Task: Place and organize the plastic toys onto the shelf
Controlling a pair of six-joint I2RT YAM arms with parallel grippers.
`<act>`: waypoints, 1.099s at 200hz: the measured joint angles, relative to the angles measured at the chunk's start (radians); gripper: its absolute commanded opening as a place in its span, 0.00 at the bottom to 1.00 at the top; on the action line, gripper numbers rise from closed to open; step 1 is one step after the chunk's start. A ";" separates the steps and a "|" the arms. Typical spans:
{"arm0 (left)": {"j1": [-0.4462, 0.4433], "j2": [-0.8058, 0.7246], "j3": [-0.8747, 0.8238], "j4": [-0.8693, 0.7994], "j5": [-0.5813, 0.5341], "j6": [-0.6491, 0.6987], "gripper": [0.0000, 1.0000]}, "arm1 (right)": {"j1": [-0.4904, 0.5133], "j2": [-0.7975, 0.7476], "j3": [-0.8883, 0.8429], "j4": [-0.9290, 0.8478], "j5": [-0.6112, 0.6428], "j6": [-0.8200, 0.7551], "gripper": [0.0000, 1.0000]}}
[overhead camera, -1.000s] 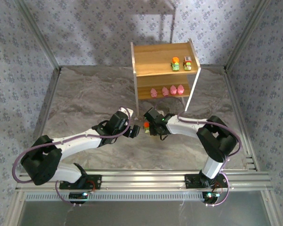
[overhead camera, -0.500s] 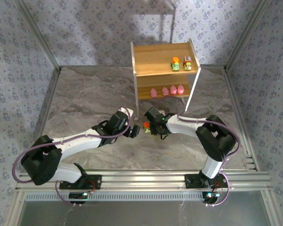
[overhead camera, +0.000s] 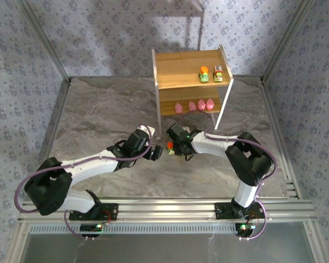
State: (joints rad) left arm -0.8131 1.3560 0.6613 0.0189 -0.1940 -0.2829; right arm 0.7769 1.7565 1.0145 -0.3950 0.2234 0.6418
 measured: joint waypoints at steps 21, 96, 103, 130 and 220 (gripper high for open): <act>0.000 0.002 0.000 0.000 0.000 0.000 1.00 | 0.000 0.003 0.004 -0.001 0.001 -0.002 0.31; 0.000 0.002 0.000 0.000 0.000 0.000 1.00 | 0.003 -0.009 0.004 -0.031 0.034 -0.003 0.29; 0.000 0.002 0.000 0.000 0.001 0.000 1.00 | 0.004 -0.016 0.004 -0.039 0.039 -0.003 0.29; 0.000 0.002 0.000 0.000 0.008 0.000 1.00 | 0.008 -0.063 0.004 -0.064 0.056 -0.003 0.29; 0.000 -0.012 -0.003 0.035 0.060 0.000 0.99 | 0.016 -0.207 0.031 -0.168 0.104 -0.033 0.30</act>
State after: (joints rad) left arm -0.8131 1.3437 0.6579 0.0536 -0.1337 -0.2825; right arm 0.7929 1.5494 1.0454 -0.5629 0.3271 0.6090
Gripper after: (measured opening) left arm 0.996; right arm 0.299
